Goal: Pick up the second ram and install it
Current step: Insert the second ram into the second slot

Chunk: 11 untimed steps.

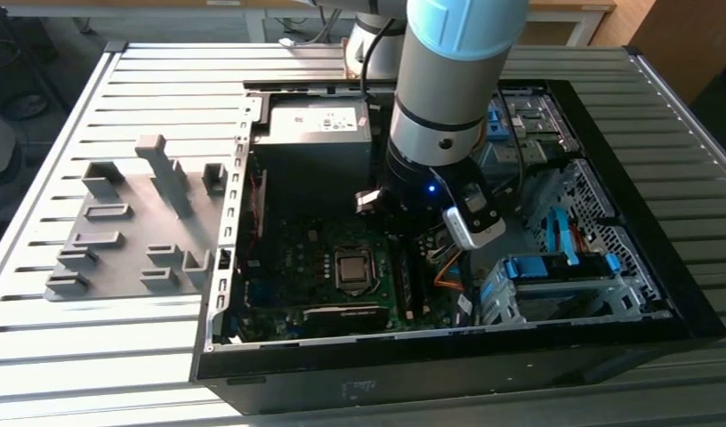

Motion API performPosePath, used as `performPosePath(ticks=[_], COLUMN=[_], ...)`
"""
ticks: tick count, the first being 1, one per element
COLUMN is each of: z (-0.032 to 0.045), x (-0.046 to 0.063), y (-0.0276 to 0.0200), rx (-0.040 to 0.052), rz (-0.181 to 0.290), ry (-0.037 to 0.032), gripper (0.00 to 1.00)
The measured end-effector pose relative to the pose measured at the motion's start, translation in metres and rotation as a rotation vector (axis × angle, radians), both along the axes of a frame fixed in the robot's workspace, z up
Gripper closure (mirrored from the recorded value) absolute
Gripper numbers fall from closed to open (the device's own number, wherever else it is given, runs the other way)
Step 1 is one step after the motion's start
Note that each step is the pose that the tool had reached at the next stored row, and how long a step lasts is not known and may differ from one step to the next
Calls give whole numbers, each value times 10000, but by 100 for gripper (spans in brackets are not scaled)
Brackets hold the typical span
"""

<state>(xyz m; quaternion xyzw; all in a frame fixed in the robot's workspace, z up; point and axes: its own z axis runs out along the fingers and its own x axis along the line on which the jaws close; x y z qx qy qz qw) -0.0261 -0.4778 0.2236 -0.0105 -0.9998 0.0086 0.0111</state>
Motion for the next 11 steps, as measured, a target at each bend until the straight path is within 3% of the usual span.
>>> performPosePath(ticks=[11], z=[0], x=[26], y=[5], rx=[2], rz=[-2], ry=[15], gripper=[86])
